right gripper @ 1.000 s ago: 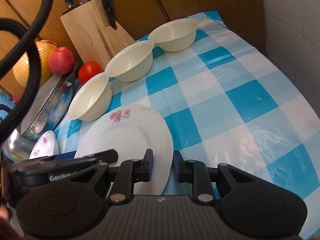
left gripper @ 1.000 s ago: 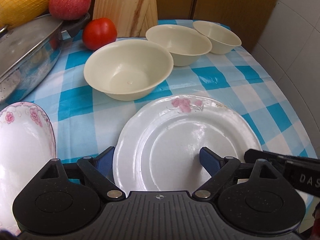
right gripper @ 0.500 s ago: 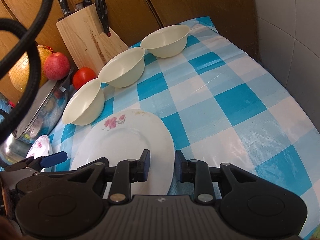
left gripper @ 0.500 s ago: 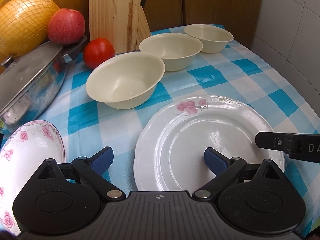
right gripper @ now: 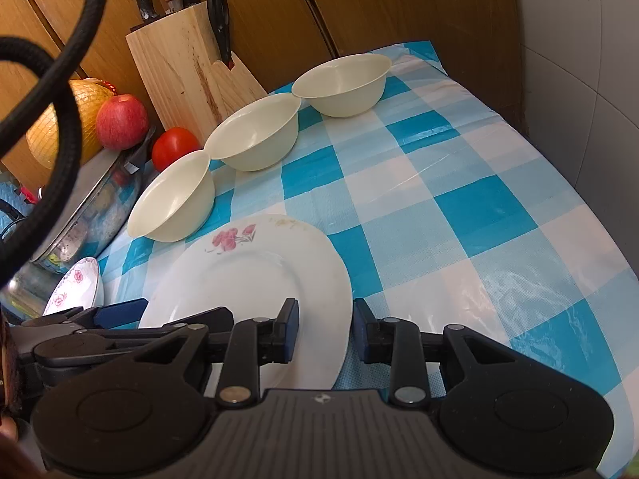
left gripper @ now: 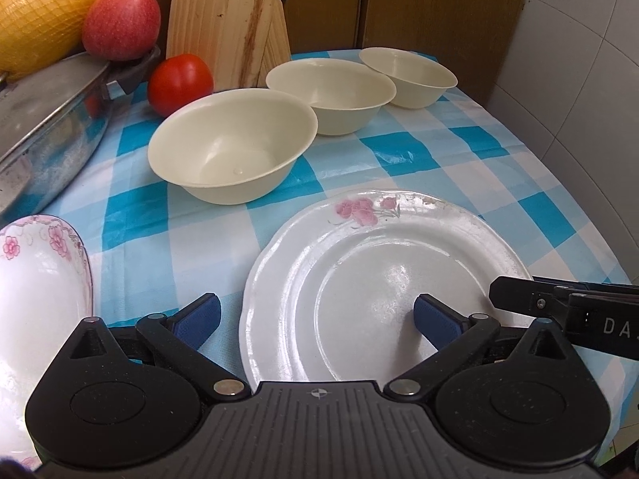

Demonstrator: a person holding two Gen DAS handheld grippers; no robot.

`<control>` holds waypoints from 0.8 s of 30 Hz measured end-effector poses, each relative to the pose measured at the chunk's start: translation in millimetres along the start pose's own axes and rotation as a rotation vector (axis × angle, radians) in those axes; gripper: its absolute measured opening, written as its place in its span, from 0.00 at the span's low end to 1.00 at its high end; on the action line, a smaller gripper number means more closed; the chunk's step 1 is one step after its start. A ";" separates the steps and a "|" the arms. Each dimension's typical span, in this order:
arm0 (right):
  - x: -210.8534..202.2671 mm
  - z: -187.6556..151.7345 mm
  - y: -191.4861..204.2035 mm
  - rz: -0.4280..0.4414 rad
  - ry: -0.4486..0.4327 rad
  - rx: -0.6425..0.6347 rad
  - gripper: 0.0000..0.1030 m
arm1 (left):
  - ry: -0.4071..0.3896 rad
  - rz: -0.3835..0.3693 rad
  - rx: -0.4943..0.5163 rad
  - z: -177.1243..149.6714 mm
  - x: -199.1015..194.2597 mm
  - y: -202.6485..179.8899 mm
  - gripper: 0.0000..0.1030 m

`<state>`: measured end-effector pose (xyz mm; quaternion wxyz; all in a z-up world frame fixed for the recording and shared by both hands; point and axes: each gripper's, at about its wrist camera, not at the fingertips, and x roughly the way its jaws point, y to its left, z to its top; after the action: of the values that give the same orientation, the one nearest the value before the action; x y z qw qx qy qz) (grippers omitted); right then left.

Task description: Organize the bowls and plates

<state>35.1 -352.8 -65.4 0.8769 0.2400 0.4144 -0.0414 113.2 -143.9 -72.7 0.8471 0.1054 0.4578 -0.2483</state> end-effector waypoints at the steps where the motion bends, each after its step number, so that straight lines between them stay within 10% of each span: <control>1: 0.0 -0.1 0.3 -0.001 -0.001 -0.001 0.28 | 0.000 -0.004 0.002 -0.1 0.1 -0.1 1.00; 24: -11.3 -4.4 0.9 -0.068 -0.037 -0.034 0.24 | -0.072 0.053 0.137 -6.0 -12.7 -25.8 0.81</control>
<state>24.9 -351.4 -59.0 0.8865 0.2102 0.4066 -0.0685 89.8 -159.4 -64.3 0.8602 0.1661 0.4059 -0.2603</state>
